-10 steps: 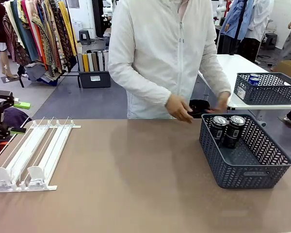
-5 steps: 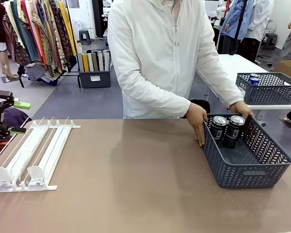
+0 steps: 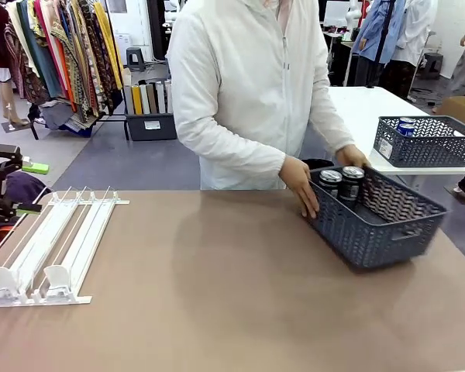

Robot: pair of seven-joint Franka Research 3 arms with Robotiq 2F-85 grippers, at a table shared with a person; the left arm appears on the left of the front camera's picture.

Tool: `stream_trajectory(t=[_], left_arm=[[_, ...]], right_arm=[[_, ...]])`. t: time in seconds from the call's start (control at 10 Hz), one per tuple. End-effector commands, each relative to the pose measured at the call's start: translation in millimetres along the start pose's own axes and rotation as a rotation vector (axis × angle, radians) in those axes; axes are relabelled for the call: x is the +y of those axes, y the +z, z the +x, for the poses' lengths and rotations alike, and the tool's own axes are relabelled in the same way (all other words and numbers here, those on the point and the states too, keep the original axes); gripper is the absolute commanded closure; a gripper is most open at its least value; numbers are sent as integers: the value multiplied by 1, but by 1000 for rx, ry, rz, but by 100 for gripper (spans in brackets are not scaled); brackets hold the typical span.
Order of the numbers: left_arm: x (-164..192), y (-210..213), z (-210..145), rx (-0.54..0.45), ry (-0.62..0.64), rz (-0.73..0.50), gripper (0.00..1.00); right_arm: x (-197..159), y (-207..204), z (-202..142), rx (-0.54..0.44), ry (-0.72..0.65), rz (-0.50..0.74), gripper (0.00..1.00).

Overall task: Retrieve and store the cans from the dispenser.
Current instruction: Pick up one can from the Automatic Can Dispenser and place it in the middle of the table.

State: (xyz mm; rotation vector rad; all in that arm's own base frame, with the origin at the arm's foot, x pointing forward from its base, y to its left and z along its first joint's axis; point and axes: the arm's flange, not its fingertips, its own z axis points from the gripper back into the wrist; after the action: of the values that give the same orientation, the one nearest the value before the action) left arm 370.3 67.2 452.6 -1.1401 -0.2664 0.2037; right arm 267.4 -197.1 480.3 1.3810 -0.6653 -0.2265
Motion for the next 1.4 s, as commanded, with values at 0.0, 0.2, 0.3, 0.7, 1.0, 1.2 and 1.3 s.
stream_trajectory(t=[0.0, 0.2, 0.3, 0.7, 1.0, 1.2, 1.3], left_arm=[[0, 3, -1, 13, 4, 4, 0], [0, 3, -1, 13, 4, 4, 0], [0, 3, -1, 13, 4, 4, 0], [0, 3, -1, 13, 4, 4, 0], [0, 3, -1, 13, 4, 4, 0], [0, 3, -1, 13, 4, 4, 0], [0, 3, -1, 13, 4, 4, 0]], right_arm=[[3, -1, 3, -12, 13, 19, 0], [3, -1, 3, -12, 13, 19, 0], [3, -1, 3, -12, 13, 19, 0], [3, -1, 3, -12, 13, 19, 0], [3, -1, 3, -12, 13, 19, 0], [3, -1, 3, -12, 13, 19, 0], [3, -1, 3, -12, 13, 19, 0]])
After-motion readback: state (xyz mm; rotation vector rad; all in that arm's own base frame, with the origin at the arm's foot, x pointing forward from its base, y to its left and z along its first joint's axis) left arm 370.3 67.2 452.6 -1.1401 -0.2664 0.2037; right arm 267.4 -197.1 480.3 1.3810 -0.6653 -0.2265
